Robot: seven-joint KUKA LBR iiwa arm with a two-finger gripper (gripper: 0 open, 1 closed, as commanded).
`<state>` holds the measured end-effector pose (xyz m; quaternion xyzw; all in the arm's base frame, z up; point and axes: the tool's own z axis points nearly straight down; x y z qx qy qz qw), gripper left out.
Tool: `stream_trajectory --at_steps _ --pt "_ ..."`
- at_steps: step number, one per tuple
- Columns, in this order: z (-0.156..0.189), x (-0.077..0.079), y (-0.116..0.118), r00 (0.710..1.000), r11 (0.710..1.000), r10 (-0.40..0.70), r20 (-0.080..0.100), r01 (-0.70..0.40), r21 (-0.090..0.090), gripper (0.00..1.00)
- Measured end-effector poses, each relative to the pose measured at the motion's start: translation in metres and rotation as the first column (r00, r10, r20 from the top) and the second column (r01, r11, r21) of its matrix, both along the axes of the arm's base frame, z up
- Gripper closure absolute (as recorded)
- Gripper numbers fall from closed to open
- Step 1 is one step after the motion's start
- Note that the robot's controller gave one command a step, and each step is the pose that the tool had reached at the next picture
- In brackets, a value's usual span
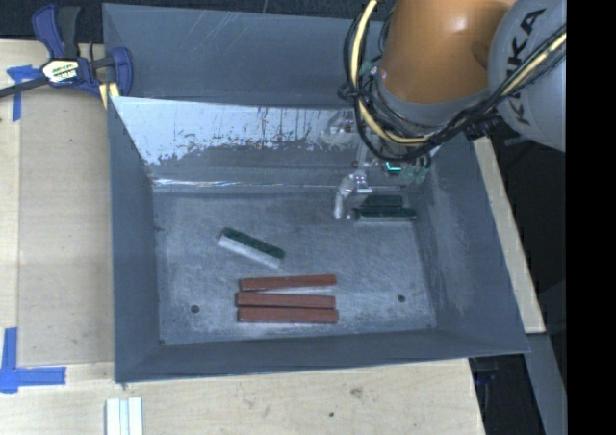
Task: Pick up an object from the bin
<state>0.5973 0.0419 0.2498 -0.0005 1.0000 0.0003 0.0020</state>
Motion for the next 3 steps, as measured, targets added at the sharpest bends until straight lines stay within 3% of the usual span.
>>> stream_trajectory --at_steps 1,2,3 --pt "-0.055 -0.023 0.01 0.999 0.999 0.054 0.004 -0.054 -0.001 0.0" --pt "-0.121 -0.011 0.048 0.995 0.995 0.097 0.004 -0.097 -0.001 0.0" --pt "-0.171 -0.049 0.025 0.999 0.999 0.038 0.028 -0.038 0.005 1.0"
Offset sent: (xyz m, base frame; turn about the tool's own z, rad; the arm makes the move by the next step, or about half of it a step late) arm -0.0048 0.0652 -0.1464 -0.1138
